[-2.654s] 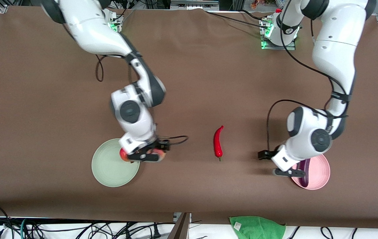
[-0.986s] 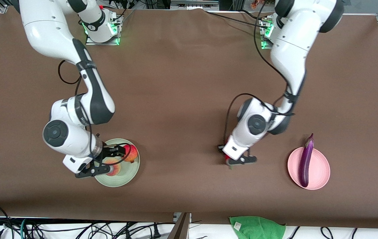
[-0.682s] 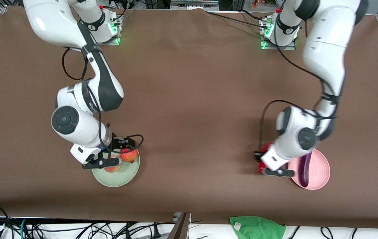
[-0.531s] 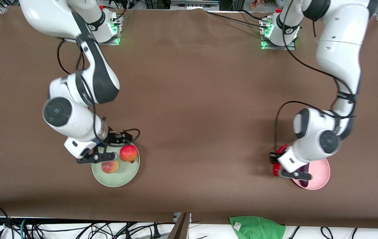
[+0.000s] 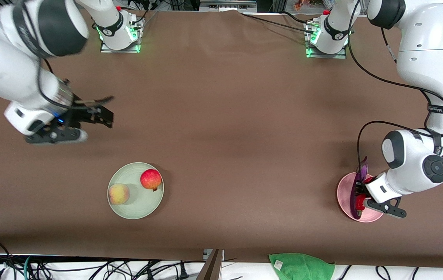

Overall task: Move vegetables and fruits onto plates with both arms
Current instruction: 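Withdraw the right gripper to rest while the left gripper places the chili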

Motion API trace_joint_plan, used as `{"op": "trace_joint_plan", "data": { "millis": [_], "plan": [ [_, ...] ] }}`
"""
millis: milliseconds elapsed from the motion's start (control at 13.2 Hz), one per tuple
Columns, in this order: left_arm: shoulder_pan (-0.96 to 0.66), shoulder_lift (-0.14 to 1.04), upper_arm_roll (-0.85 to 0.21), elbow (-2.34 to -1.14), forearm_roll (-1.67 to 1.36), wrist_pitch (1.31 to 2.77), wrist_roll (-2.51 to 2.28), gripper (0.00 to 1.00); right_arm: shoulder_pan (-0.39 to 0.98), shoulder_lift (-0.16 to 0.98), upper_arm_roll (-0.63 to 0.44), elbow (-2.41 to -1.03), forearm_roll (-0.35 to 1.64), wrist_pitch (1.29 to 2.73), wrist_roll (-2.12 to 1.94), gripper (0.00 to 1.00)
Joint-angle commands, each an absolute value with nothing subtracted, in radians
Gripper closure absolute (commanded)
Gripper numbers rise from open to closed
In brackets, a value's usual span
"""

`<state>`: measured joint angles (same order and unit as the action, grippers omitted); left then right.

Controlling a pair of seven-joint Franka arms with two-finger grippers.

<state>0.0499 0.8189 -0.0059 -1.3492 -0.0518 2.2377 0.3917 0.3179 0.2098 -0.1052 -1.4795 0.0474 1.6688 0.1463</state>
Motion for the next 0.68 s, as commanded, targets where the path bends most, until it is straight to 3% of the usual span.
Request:
{"op": "trace_joint_plan", "data": {
  "millis": [0,303,379,455,531,607],
  "plan": [
    [0.052,0.834,-0.005,-1.327,-0.052,2.226,0.423,1.00,0.318,0.079,-0.164,-1.621,0.052,1.675,0.092,0.00],
    [0.097,0.861,-0.005,-1.324,-0.057,2.307,0.433,1.00,0.310,-0.003,-0.241,-1.658,0.058,1.605,0.006,0.00],
    [0.097,0.861,-0.005,-1.324,-0.058,2.307,0.436,0.96,0.311,-0.008,-0.241,-1.661,0.058,1.605,-0.001,0.00],
    [0.097,0.861,-0.005,-1.322,-0.060,2.307,0.434,0.75,0.313,-0.012,-0.235,-1.683,0.058,1.620,-0.002,0.00],
    [0.097,0.861,-0.006,-1.322,-0.061,2.307,0.430,0.46,0.311,-0.029,-0.221,-1.713,0.058,1.641,0.003,0.00],
    [0.095,0.856,-0.008,-1.324,-0.084,2.304,0.428,0.05,0.295,-0.060,-0.201,-1.761,0.057,1.672,0.005,0.00]
  ]
}}
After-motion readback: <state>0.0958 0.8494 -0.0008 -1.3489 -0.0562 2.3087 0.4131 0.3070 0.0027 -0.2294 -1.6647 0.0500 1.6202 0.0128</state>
